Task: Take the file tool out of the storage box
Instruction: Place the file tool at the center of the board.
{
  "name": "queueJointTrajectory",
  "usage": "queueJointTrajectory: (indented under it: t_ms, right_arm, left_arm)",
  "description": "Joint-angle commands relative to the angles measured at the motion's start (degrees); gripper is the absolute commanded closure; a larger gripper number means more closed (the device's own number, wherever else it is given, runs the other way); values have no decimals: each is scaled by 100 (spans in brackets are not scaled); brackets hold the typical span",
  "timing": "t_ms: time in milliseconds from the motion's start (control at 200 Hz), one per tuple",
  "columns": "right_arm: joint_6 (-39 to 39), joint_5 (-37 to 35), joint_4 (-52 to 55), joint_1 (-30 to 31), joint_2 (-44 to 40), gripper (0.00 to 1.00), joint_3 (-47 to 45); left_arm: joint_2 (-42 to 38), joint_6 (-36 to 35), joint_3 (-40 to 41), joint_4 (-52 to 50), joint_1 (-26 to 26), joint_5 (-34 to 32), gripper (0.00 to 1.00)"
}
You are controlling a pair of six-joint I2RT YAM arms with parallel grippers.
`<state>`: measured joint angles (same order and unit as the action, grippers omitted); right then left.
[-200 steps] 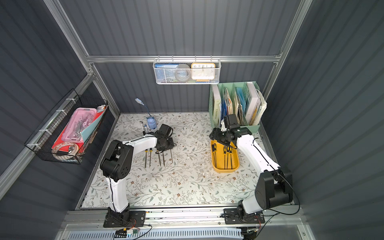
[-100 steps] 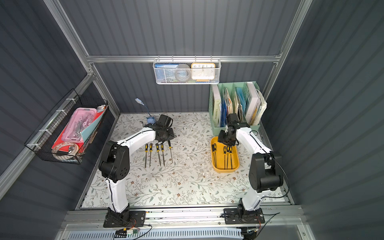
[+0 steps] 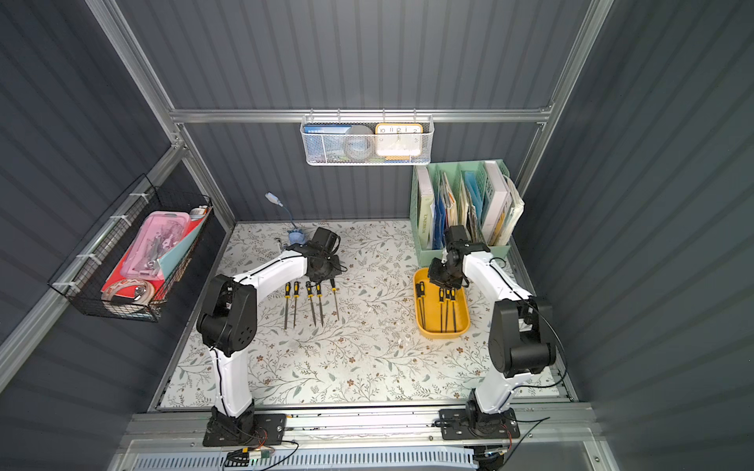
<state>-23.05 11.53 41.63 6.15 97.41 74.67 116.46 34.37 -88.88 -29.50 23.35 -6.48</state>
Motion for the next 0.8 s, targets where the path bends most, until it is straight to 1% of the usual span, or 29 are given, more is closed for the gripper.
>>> queueJointTrajectory:
  t_ms: [0,240,330,565,770,795]
  right_arm:
    - [47,-10,45,14,-159,78,-115]
    - [48,-45,42,18,-145,81,-181]
    - [55,-54,49,9,-125,81,-179]
    - [86,-26,82,9,-65,82,-166]
    - [99,22,144,18,-81,82,-181]
    - [99,22,151,15,-89,82,-174]
  left_arm:
    - [207,-56,38,-3,-6,69,100]
    - [430,-96,24,45,-6,116,100]
    - [449,-82,49,-3,-6,19,100]
    - [404,-97,393,-4,-15,-164,100]
    - [184,-72,723,51,-33,-283,100]
    - [155,-70,946,54,-39,-318,100]
